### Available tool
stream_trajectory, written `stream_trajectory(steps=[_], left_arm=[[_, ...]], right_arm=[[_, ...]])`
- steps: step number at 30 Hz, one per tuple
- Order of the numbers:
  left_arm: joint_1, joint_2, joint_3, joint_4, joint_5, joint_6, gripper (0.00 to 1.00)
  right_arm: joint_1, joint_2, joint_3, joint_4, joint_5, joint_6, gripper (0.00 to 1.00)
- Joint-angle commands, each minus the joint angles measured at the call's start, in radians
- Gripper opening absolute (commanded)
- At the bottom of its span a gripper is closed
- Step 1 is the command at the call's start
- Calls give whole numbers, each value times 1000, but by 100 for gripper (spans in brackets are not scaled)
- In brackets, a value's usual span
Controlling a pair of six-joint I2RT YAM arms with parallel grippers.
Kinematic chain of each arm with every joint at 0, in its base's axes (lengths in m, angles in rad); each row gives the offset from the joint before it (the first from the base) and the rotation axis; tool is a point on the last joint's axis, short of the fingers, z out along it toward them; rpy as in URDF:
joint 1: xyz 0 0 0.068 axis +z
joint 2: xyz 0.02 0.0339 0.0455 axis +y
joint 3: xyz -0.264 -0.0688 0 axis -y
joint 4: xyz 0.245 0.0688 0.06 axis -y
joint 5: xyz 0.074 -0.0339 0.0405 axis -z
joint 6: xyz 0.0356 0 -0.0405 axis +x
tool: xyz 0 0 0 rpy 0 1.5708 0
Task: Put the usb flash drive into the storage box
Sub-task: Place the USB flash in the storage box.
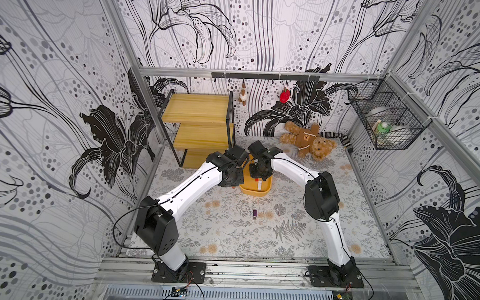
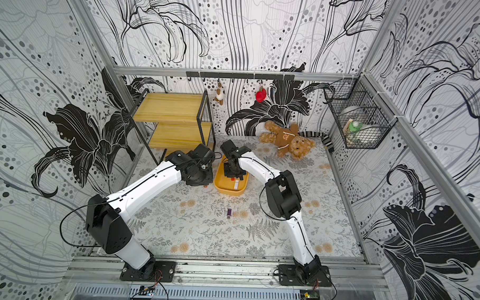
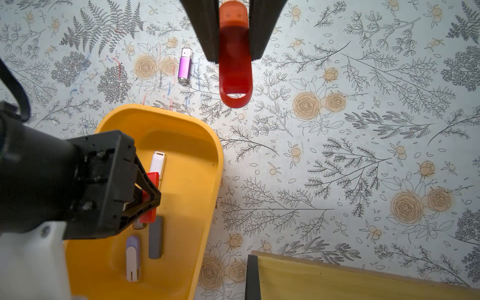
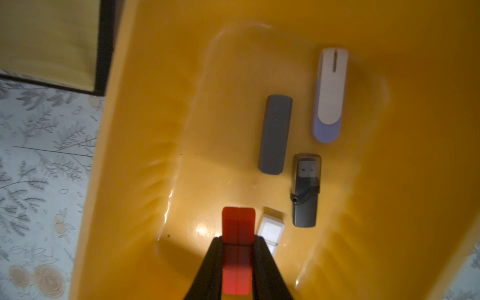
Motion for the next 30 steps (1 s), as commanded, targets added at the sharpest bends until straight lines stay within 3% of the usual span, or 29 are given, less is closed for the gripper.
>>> stream_trajectory(steps=[1, 23, 30], left_arm=[[6, -45, -36, 11, 4, 1, 0], [6, -96, -102, 16, 0, -13, 0], [5, -103, -112, 18, 3, -16, 0]], right_arm=[[-3, 32, 42, 8, -15, -12, 0], [-24, 220, 237, -69, -14, -21, 0], [-25, 215, 229, -62, -13, -22, 20]])
